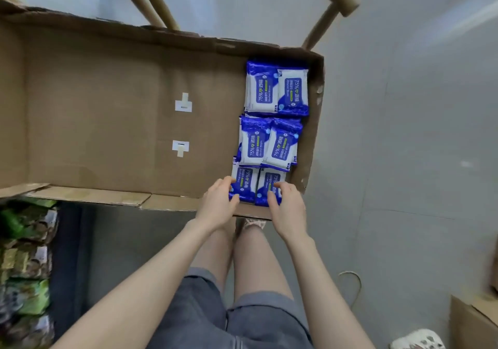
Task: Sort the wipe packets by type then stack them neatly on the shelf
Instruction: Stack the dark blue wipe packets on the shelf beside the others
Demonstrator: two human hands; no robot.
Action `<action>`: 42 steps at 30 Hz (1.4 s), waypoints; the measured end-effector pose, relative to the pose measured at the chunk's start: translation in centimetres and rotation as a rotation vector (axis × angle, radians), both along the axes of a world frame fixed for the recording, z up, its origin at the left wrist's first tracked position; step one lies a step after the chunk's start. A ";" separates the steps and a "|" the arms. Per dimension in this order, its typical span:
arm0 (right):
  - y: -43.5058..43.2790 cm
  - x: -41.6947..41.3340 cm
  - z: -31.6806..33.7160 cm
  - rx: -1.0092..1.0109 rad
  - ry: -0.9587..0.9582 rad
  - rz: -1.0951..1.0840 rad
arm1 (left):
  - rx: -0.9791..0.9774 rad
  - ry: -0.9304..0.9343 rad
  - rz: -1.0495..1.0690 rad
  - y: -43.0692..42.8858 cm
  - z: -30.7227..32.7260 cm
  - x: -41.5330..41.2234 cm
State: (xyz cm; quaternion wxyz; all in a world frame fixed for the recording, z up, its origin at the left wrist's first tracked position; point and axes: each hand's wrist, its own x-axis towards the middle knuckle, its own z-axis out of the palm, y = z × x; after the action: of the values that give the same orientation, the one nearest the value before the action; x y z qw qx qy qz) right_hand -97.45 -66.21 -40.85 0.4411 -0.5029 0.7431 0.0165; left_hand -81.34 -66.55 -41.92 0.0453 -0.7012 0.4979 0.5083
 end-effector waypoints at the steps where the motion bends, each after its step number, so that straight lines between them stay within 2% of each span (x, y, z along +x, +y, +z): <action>1: -0.3 0.0 -1.3 0.038 -0.007 -0.006 | 0.029 -0.011 0.038 -0.3 -1.4 -0.2; 7: -0.8 -0.2 -7.9 0.146 0.008 -0.072 | 0.129 -0.064 0.303 -0.7 -8.5 -1.7; 15: 0.6 0.6 -13.7 0.101 0.139 -0.098 | 0.036 -0.159 0.568 1.9 -14.2 -3.4; 21: 1.0 0.9 -15.2 0.034 0.244 -0.173 | 0.029 -0.131 0.571 2.6 -15.5 -2.9; 26: 0.4 0.6 -15.6 0.097 0.301 -0.180 | 0.009 -0.065 0.628 2.7 -15.2 -2.5; 28: 0.2 0.7 -15.5 0.098 0.248 -0.229 | 0.009 -0.032 0.674 2.6 -14.9 -2.3; 33: 0.2 0.6 -13.8 0.085 -0.021 -0.489 | 0.019 0.030 0.775 2.9 -13.2 -2.1; 36: 0.1 0.6 -11.8 0.112 -0.194 -0.613 | -0.019 0.103 0.916 3.3 -10.9 -1.7; 42: 0.6 1.4 -5.9 0.188 -0.500 -0.634 | -0.159 0.222 1.220 5.0 -3.4 0.3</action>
State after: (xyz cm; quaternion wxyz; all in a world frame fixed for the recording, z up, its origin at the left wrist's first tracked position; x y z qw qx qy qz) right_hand -96.07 -65.58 -46.73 0.6352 -0.1953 0.7265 -0.1749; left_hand -81.06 -61.57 -45.33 -0.3575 -0.8035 0.0456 0.4739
